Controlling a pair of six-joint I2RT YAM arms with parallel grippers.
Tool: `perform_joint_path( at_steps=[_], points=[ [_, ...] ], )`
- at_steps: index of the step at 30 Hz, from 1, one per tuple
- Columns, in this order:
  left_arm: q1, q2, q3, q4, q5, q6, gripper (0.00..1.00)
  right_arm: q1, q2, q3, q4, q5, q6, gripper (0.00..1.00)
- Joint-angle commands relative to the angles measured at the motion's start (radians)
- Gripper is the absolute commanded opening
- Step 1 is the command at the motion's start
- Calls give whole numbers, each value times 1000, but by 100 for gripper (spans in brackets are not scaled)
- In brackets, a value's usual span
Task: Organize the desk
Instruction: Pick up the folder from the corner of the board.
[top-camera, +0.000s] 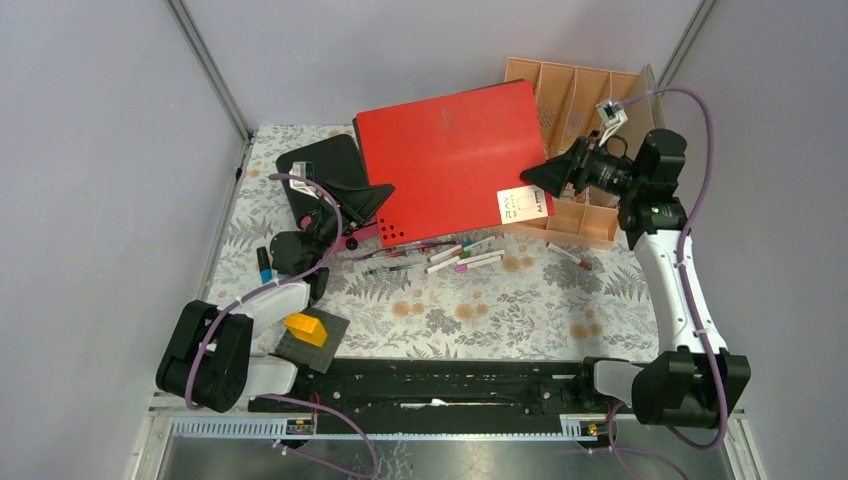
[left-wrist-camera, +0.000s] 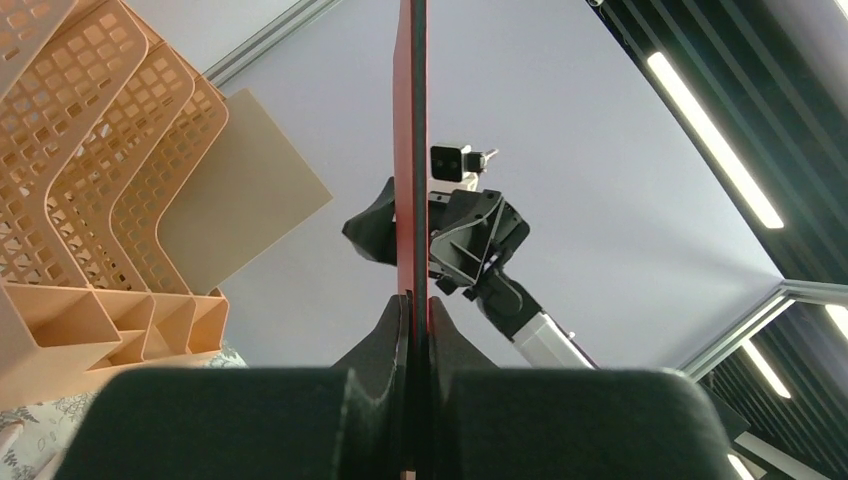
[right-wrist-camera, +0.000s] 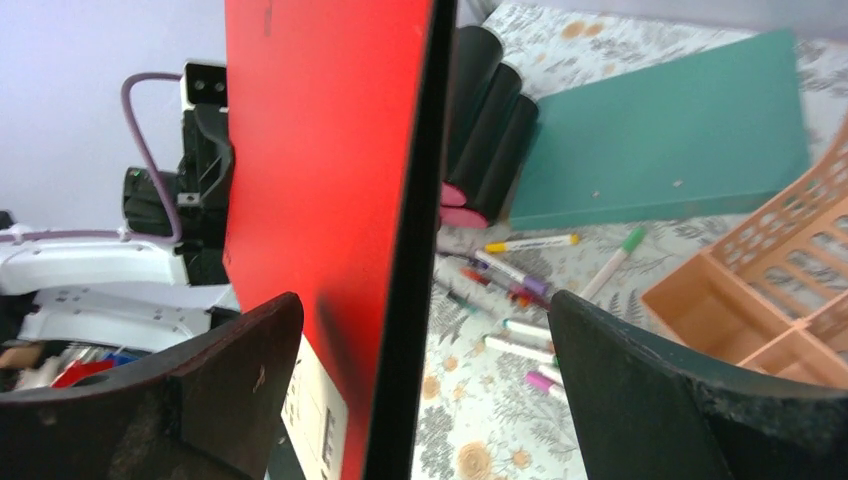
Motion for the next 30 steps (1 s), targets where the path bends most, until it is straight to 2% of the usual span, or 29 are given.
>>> perform_joint_path(
  at_steps=[1, 3, 5, 13, 19, 23, 30],
  points=[
    [5, -41, -12, 198, -26, -6, 0, -3, -11, -103, 374, -152, 281, 100],
    [5, -42, -17, 199, -46, -13, 0, -3, -24, -171, 569, -170, 415, 100],
    [5, -45, -19, 200, -69, -19, 0, -2, -37, -217, 693, -179, 506, 100],
    [3, -68, -15, 200, -177, -40, 0, -1, -64, -352, 967, -93, 720, 100],
    [-37, -48, 20, 200, -234, -33, 0, 39, 12, -377, 1279, -36, 943, 100],
    [-108, -26, 47, 200, -303, 9, 0, 68, 61, -408, 1503, 85, 1069, 100],
    [-194, 49, 117, 201, -384, 65, 0, 136, 122, -397, 1572, 131, 1131, 98]
  ],
)
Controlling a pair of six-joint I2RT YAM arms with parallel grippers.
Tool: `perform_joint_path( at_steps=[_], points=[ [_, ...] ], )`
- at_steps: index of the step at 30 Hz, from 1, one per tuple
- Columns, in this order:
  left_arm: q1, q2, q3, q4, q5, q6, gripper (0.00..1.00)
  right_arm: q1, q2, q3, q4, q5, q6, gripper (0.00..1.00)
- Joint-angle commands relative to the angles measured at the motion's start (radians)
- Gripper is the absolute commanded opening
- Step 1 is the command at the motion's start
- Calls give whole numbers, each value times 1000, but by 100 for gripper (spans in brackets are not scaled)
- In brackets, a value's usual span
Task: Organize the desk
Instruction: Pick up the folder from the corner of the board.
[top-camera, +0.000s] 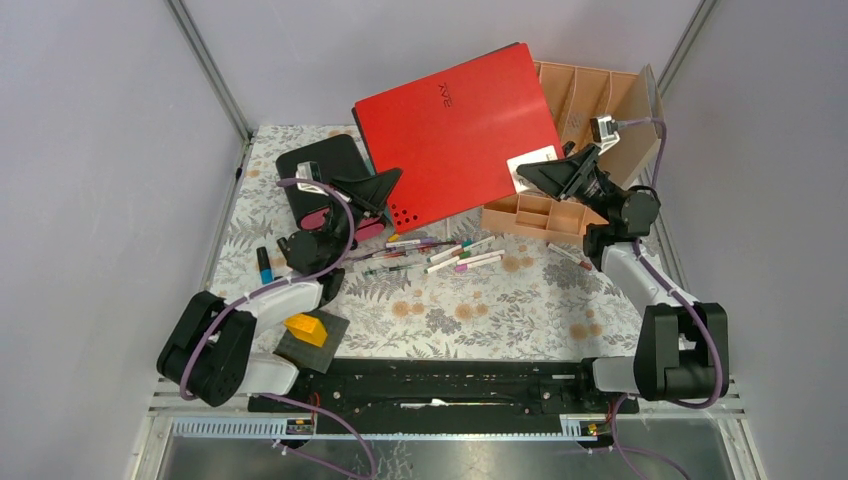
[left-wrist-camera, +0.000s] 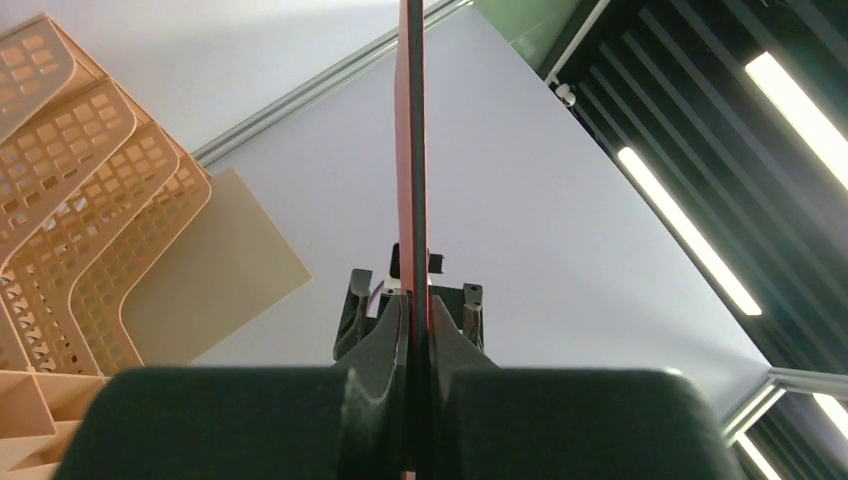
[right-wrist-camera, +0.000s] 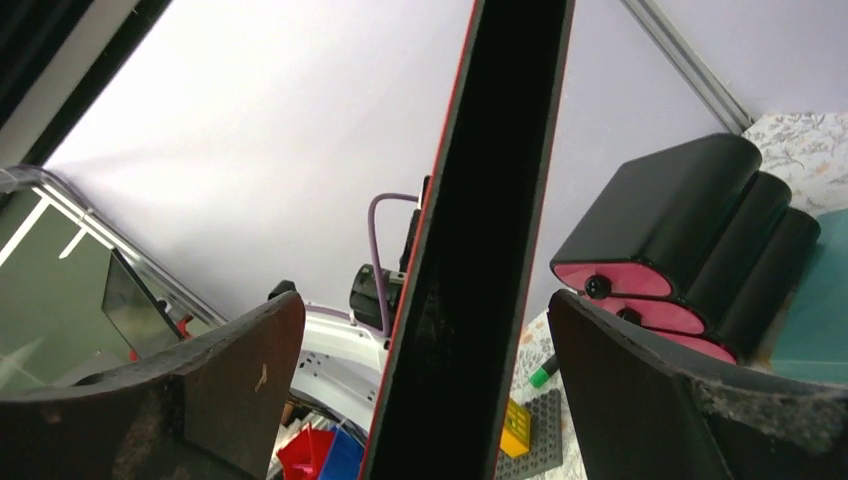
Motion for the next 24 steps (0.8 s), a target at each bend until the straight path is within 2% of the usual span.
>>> perform_joint_path(
  at_steps=[1, 9, 11, 13, 24],
  points=[
    [-43, 33, 81, 196, -98, 38, 0, 30, -6, 3, 156, 66, 61, 97],
    [-59, 74, 89, 198, -133, 75, 0, 28, -84, -35, 57, 120, 18, 81],
    [-59, 75, 82, 199, -148, 79, 0, 23, -91, -39, 53, 124, 23, 86],
    [-58, 67, 76, 199, -159, 87, 0, 14, -96, -36, 35, 111, 23, 99],
    [-21, 14, 56, 200, -173, 99, 0, -10, -108, -43, -11, 78, -2, 100]
  ],
)
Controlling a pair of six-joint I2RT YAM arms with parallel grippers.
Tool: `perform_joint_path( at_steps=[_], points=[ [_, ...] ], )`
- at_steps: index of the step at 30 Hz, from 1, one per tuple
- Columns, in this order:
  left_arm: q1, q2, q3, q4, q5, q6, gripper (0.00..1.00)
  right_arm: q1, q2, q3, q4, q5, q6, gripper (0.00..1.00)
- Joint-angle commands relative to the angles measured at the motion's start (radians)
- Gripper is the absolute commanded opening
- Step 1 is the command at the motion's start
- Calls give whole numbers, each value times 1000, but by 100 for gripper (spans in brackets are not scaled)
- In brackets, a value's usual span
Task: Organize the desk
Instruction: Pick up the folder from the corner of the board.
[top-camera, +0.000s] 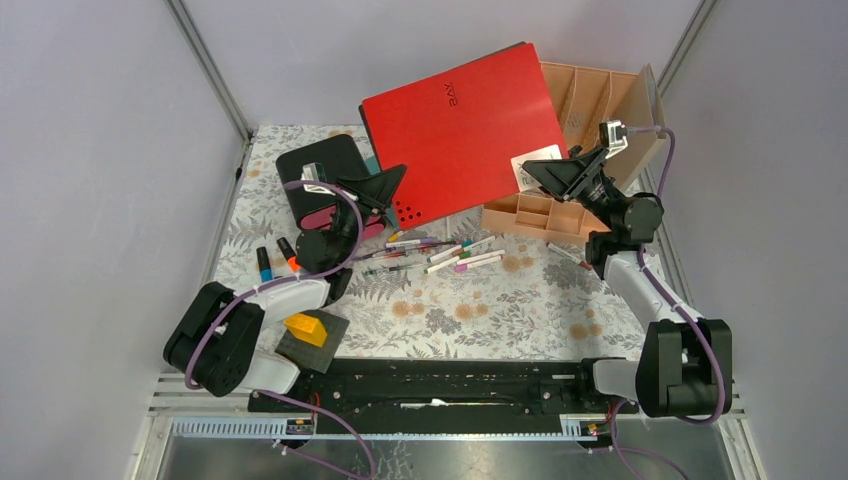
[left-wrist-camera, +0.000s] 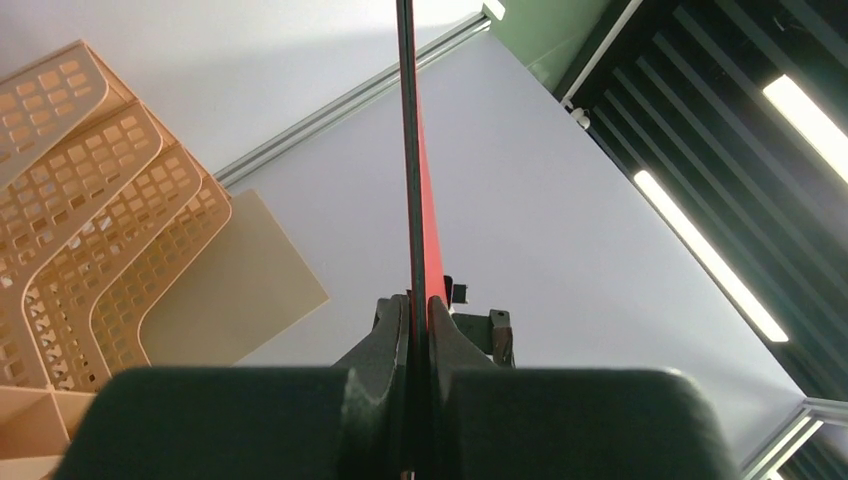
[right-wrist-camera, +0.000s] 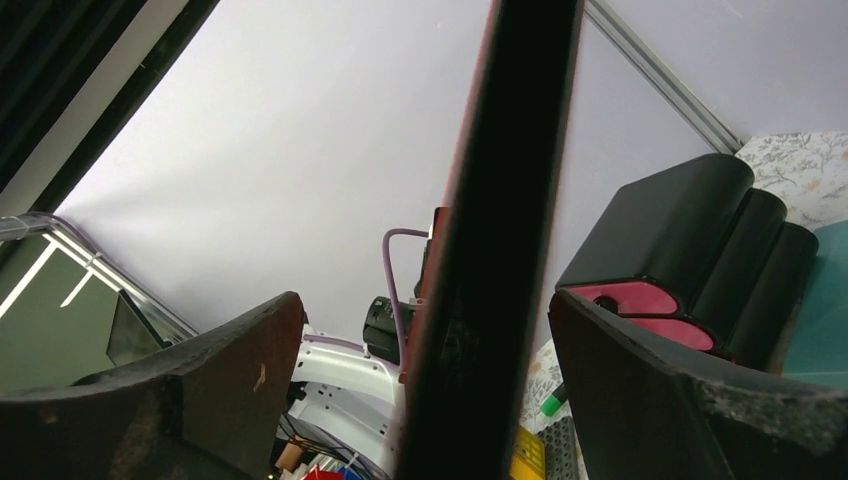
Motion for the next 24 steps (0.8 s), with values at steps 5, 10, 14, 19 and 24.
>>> perform_joint_path(
  at_steps=[5, 10, 14, 19, 24],
  points=[
    [54, -83, 15, 178, -63, 36, 0, -12, -51, -16, 11, -29, -34, 100],
    [56, -70, 24, 178, -48, 19, 0, -12, -29, 0, 36, -26, -5, 99],
    [53, -48, 31, 178, -36, 0, 0, -12, 5, 17, 70, -22, 31, 97],
    [29, -32, 46, 178, -24, 16, 0, -11, 60, 54, 142, -22, 71, 91],
    [2, -14, 55, 178, -30, 41, 0, -5, 95, 86, 162, -26, 65, 80]
  ],
)
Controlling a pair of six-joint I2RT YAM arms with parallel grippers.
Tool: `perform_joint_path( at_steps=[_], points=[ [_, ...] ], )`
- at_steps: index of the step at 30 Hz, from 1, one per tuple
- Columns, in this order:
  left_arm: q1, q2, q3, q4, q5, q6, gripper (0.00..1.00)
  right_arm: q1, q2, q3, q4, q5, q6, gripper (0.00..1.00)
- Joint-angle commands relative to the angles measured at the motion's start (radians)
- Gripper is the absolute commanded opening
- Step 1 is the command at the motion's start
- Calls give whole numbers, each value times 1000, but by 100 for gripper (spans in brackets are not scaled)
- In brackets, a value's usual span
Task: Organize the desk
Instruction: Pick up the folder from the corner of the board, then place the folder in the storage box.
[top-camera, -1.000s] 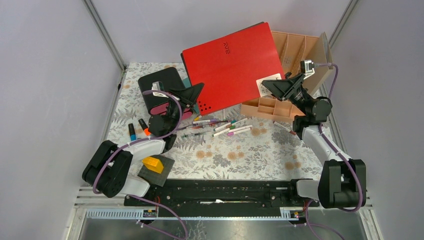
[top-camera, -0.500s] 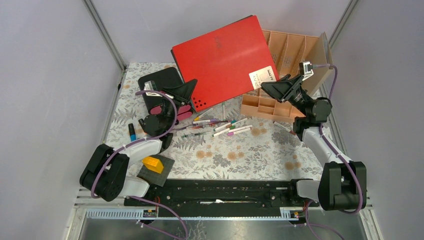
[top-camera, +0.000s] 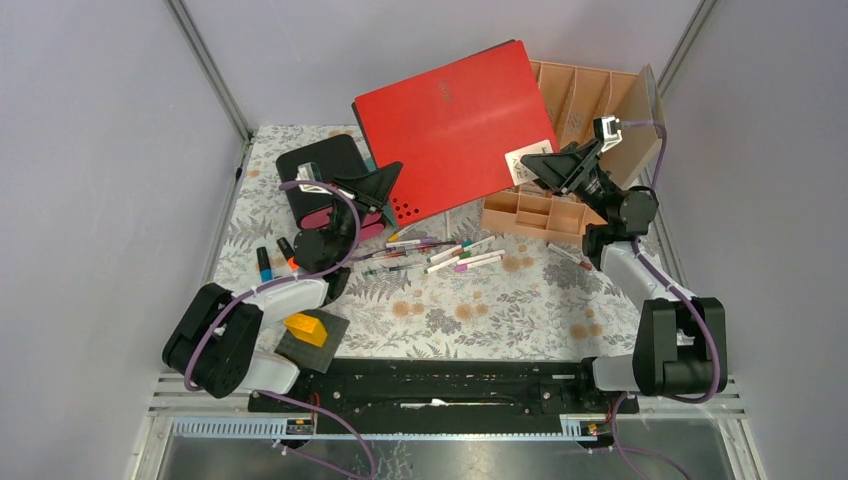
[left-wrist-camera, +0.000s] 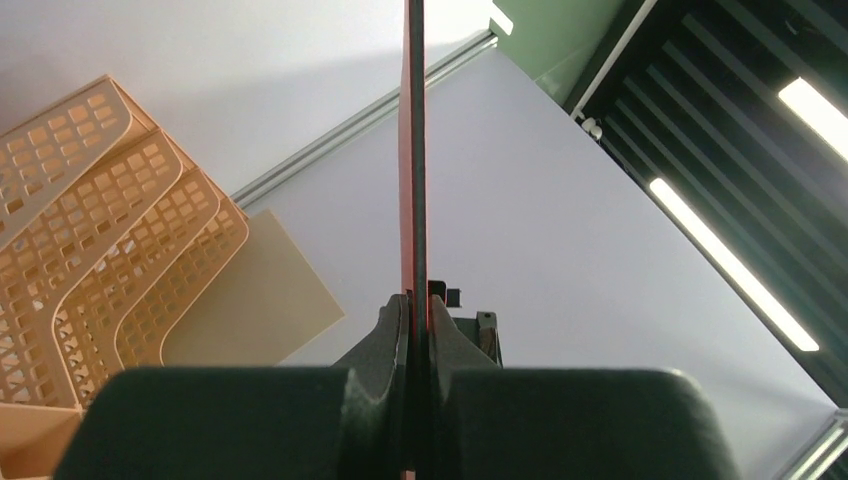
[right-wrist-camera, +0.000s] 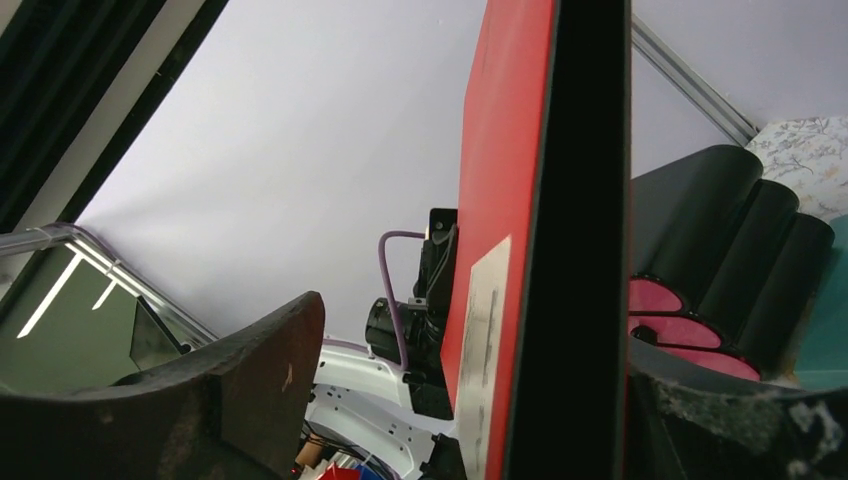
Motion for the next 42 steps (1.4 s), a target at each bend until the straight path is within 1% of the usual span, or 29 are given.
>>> perform_joint_path(
  at_steps=[1, 4, 5, 6, 8, 10, 11, 12, 13, 15, 16, 18, 19, 21, 22, 24, 26, 28, 31, 34, 35, 36, 37, 39, 42],
  points=[
    [-25, 7, 56, 185, -16, 11, 0, 5, 9, 59, 101, -5, 3, 78],
    [-34, 18, 58, 185, -20, 17, 0, 8, 6, 56, 87, -5, -12, 67],
    [-35, 20, 59, 185, -22, 20, 0, 8, 3, 56, 83, -5, -17, 62],
    [-36, 22, 59, 185, -23, 23, 0, 9, 0, 56, 76, -5, -27, 56],
    [-38, 26, 57, 185, -25, 23, 0, 8, -11, 56, 57, -6, -45, 40],
    [-39, 27, 53, 185, -26, 21, 0, 8, -20, 62, 41, -16, -68, 18],
    [-39, 27, 49, 185, -26, 20, 0, 7, -26, 66, 26, -25, -83, 3],
    [-39, 25, 47, 185, -27, 20, 1, 5, -34, 73, 5, -35, -99, 0],
    [-39, 23, 40, 184, -26, 20, 9, 3, -44, 77, -26, -41, -119, 0],
    [-39, 15, 29, 183, -24, 18, 45, -6, -69, 84, -63, -52, -161, 0],
    [-38, 8, 21, 182, -15, 17, 54, -12, -78, 92, -79, -65, -186, 0],
    [-30, -3, 7, 180, 28, 19, 64, -23, -101, 109, -135, -83, -243, 0],
    [-24, -10, -1, 180, 52, 14, 72, -30, -117, 122, -183, -89, -286, 0],
    [-11, -30, -34, 180, 89, 14, 91, -30, -156, 146, -296, -86, -389, 0],
    [-2, -44, -49, 179, 110, 20, 98, -30, -167, 163, -330, -89, -428, 0],
    [23, -74, -84, 176, 152, 33, 99, -65, -174, 193, -373, -107, -449, 0],
    [58, -105, -116, 165, 200, 36, 99, -110, -182, 238, -471, -129, -496, 0],
    [97, -143, -136, 108, 261, 28, 99, -157, -187, 288, -587, -154, -557, 0],
    [144, -217, -124, -97, 395, 52, 99, -219, -193, 361, -748, -192, -671, 0],
    [168, -318, -87, -396, 489, 140, 99, -279, -204, 436, -967, -210, -821, 0],
    [170, -351, -68, -550, 503, 181, 99, -298, -207, 462, -1040, -212, -869, 0],
    [172, -381, -40, -628, 511, 229, 99, -318, -208, 486, -1099, -213, -923, 0],
    [174, -410, -7, -791, 526, 277, 99, -344, -210, 506, -1147, -214, -960, 0],
    [174, -454, 96, -1028, 570, 401, 99, -415, -201, 553, -1217, -243, -1001, 0],
    [174, -505, 256, -1413, 597, 635, 99, -512, -182, 624, -1317, -274, -1069, 0]
  ],
)
